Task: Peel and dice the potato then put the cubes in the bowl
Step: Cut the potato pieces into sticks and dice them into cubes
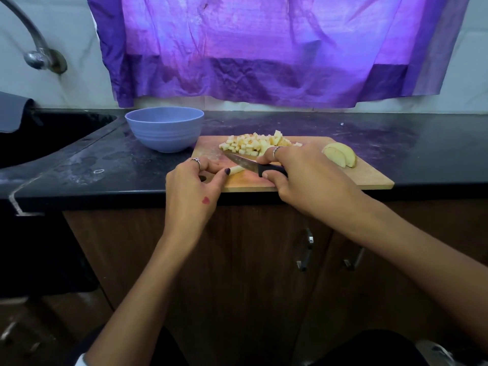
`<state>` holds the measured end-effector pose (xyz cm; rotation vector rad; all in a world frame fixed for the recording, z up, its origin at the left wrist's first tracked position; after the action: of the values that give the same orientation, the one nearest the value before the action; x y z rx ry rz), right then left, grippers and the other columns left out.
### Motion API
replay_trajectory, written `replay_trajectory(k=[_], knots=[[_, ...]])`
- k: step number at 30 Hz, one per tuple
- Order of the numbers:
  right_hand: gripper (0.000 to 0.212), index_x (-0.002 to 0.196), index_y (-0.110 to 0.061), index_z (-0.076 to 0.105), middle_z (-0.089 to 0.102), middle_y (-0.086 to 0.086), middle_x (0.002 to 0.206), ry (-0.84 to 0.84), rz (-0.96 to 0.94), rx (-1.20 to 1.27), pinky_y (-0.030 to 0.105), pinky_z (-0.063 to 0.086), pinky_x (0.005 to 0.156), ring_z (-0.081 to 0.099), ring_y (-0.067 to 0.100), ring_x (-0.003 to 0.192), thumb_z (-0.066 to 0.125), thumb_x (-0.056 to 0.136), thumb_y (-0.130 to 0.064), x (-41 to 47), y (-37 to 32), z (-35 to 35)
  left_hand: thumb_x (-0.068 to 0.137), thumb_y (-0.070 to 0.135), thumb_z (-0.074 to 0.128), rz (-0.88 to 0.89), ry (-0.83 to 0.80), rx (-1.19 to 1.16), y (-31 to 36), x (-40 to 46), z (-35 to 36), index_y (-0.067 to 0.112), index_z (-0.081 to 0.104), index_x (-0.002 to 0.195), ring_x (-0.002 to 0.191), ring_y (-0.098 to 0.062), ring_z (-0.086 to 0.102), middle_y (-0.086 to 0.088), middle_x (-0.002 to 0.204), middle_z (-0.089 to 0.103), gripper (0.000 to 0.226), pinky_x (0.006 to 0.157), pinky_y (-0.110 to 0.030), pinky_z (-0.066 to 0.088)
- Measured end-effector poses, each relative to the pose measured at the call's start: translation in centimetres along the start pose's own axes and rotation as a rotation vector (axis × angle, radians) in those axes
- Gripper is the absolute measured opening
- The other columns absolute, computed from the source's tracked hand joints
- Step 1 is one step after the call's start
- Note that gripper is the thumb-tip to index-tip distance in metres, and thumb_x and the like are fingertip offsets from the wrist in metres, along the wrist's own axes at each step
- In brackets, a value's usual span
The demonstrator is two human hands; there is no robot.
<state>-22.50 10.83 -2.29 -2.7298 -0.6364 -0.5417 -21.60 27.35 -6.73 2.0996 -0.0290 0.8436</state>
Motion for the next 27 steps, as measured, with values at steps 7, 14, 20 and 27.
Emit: replay_trajectory(k=[7,14,20,27], knots=[[0.024,0.12,-0.025,0.058,0.053,0.001,0.096,-0.028,0.005,-0.097,0.018,0.019,0.049,0.052,0.018,0.082,0.05,0.098,-0.027,0.6,-1.1,0.5,0.087,0.026,0.069,-0.002,0.001,-0.012,0.1,0.0,-0.1,0.017,0.073,0.09,0.089,-0.01,0.061,0.004,0.09,0.069,0.01,0.079,-0.022,0.043],[0.028,0.124,-0.023,0.058,0.064,0.006,0.095,0.077,-0.001,-0.093,0.037,0.051,0.072,0.06,0.027,0.096,0.051,0.097,-0.026,-1.1,0.2,-0.8,0.086,0.031,0.069,0.0,-0.001,-0.018,-0.1,0.0,0.0,0.017,0.073,0.087,0.088,-0.013,0.061,0.002,0.088,0.069,0.014,0.088,-0.041,0.049],[0.03,0.125,-0.027,0.06,0.067,0.005,0.104,0.063,-0.008,-0.032,0.032,0.05,0.076,0.059,0.022,0.094,0.055,0.095,-0.03,-1.0,-0.7,-0.7,0.087,0.03,0.069,-0.016,-0.012,-0.018,0.1,0.1,0.0,0.017,0.073,0.088,0.088,-0.011,0.061,0.002,0.089,0.069,0.014,0.086,-0.039,0.051],[0.028,0.124,-0.027,0.059,0.06,0.001,0.094,0.02,-0.003,0.007,0.02,0.033,0.052,0.046,0.013,0.079,0.054,0.096,-0.027,-0.5,-0.8,-0.2,0.085,0.026,0.071,-0.01,-0.006,-0.027,-0.1,0.2,0.0,0.015,0.075,0.089,0.089,-0.008,0.063,0.006,0.092,0.071,0.012,0.081,-0.023,0.049]])
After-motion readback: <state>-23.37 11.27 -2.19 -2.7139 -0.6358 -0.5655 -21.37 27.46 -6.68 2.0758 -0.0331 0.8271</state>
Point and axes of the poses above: each hand's wrist, its own x-axis towards the middle knuckle, its own z-axis out of the palm, y = z × x, the point moved 6 cm from there along x, towards the middle knuckle
